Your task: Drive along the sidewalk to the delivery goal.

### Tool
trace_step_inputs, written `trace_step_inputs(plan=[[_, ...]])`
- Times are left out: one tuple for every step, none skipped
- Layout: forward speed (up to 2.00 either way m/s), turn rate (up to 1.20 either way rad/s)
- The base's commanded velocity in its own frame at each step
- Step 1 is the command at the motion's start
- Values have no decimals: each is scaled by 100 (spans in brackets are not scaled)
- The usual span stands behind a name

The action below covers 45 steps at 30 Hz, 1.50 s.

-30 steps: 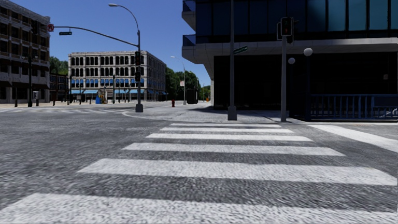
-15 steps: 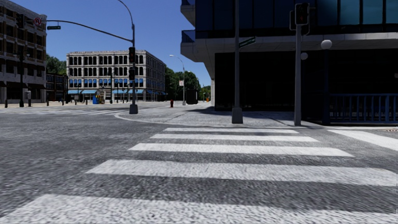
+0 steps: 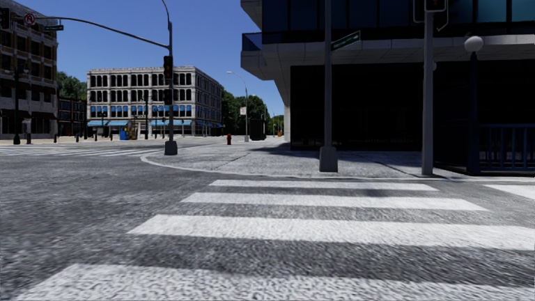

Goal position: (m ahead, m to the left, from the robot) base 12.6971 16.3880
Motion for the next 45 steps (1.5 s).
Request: trace_step_inputs(plan=[[200, 0], [200, 0], [200, 0], [200, 0], [200, 0], [200, 0], [200, 0], [200, 0], [200, 0], [200, 0], [200, 0], [200, 0], [200, 0], [200, 0], [200, 0], [200, 0], [200, 0], [200, 0], [200, 0], [200, 0], [200, 0], [200, 0], [200, 0], [200, 0], [200, 0], [200, 0], [200, 0], [200, 0], [200, 0], [200, 0], [200, 0], [200, 0], [200, 0], [200, 0], [200, 0], [200, 0], [200, 0], [200, 0], [200, 0], [200, 0], [200, 0], [200, 0], [200, 0], [200, 0], [200, 0]])
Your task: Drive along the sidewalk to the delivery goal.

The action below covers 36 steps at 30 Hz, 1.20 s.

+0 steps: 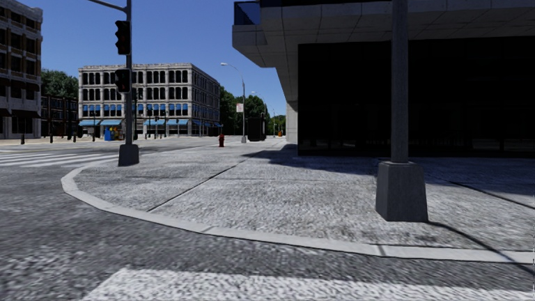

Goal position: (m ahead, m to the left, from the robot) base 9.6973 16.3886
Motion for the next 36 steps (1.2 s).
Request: trace_step_inputs(plan=[[200, 0], [200, 0], [200, 0], [200, 0], [200, 0], [200, 0], [200, 0], [200, 0], [200, 0], [200, 0], [200, 0], [200, 0], [200, 0], [200, 0], [200, 0], [200, 0], [200, 0], [200, 0], [190, 0], [171, 0], [171, 0], [148, 0], [135, 0], [129, 0], [129, 0], [125, 0], [125, 0], [125, 0], [124, 0], [124, 0], [124, 0], [124, 0], [124, 0], [124, 0], [124, 0], [124, 0]])
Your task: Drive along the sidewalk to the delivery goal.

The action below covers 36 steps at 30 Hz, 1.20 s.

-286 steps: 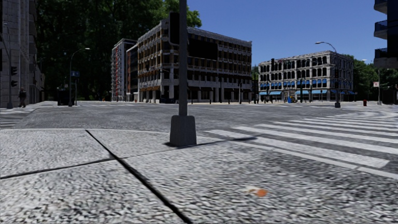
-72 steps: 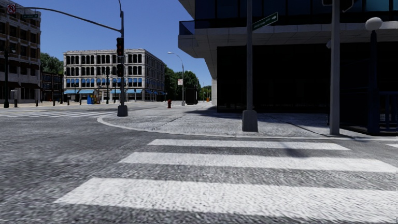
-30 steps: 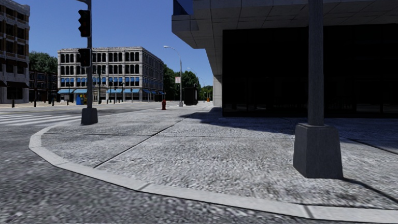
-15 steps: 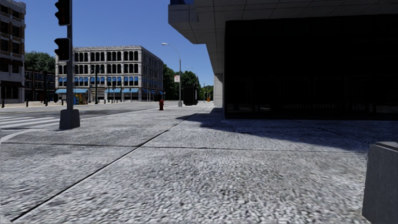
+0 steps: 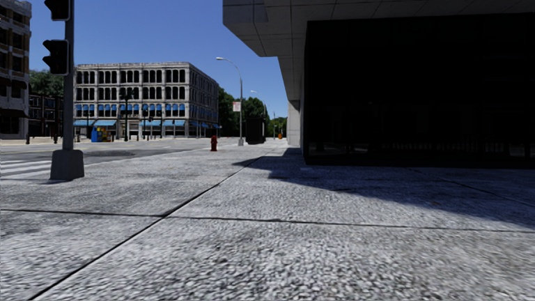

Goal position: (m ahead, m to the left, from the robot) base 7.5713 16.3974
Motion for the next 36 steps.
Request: trace_step_inputs(plan=[[124, 0], [124, 0], [124, 0], [124, 0], [124, 0], [124, 0], [124, 0], [124, 0], [124, 0], [124, 0], [125, 0], [153, 0], [173, 0], [200, 0], [200, 0], [200, 0], [200, 0], [200, 0], [200, 0], [200, 0], [200, 0], [200, 0], [200, 0], [200, 0], [200, 5], [200, 5], [200, 14], [200, 24], [200, 35], [200, 35], [200, 39], [200, 41], [200, 44], [200, 44], [200, 48], [200, 52]])
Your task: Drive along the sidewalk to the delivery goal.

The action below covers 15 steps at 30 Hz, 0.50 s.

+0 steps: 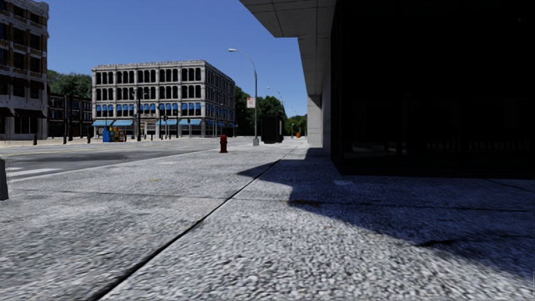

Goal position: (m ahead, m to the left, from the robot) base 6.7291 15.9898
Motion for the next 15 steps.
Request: trace_step_inputs(plan=[[200, 52], [200, 52], [200, 53], [200, 53], [200, 53], [200, 53], [200, 53], [200, 53], [200, 53], [200, 53], [200, 53], [200, 53], [200, 53], [200, 53], [200, 53]])
